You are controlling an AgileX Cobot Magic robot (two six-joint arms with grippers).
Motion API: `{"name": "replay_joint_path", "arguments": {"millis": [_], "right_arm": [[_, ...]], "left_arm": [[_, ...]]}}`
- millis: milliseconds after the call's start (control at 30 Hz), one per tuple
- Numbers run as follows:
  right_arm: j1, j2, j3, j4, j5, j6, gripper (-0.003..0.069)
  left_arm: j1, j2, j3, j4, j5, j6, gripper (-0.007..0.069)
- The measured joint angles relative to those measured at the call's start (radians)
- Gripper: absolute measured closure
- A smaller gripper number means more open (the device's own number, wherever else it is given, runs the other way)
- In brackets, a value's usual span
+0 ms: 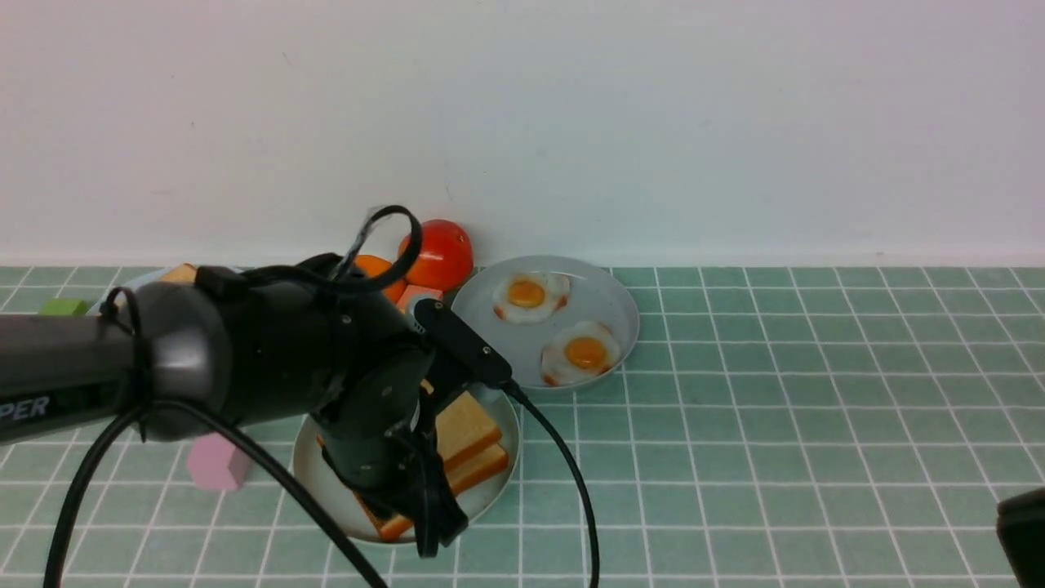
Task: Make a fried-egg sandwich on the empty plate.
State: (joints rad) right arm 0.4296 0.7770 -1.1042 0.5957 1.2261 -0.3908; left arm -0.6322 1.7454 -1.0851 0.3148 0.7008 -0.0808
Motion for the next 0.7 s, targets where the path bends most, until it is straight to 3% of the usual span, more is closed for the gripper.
{"name": "replay_joint_path", "arguments": {"millis": [100, 200, 300, 400, 433, 700], "right_arm": [[0.000, 0.000, 0.000, 0.000, 0.000, 0.001, 0.0621], [0.000, 0.000, 0.000, 0.000, 0.000, 0.004, 0.0619], [0.000, -0.005, 0.000, -0.013, 0.000, 0.040, 0.0617], [0.000, -0.043, 0.004, -0.108, 0.000, 0.108, 0.0617], [0.000, -0.058, 0.009, -0.144, -0.001, 0.130, 0.0617], [0.000, -0.302, 0.159, -0.596, 0.000, 0.467, 0.0616]], "left_arm": [[-0.009, -0.020, 0.000, -0.033, 0.020, 0.000, 0.0314], [-0.032, -0.073, 0.000, -0.069, 0.026, -0.019, 0.0302], [-0.077, -0.200, 0.004, -0.091, 0.027, -0.058, 0.0395], [-0.137, -0.427, 0.075, -0.101, -0.030, -0.123, 0.0590], [-0.148, -0.488, 0.103, -0.103, -0.063, -0.143, 0.0623], [-0.178, -1.084, 0.491, -0.103, -0.396, -0.309, 0.0638]]}}
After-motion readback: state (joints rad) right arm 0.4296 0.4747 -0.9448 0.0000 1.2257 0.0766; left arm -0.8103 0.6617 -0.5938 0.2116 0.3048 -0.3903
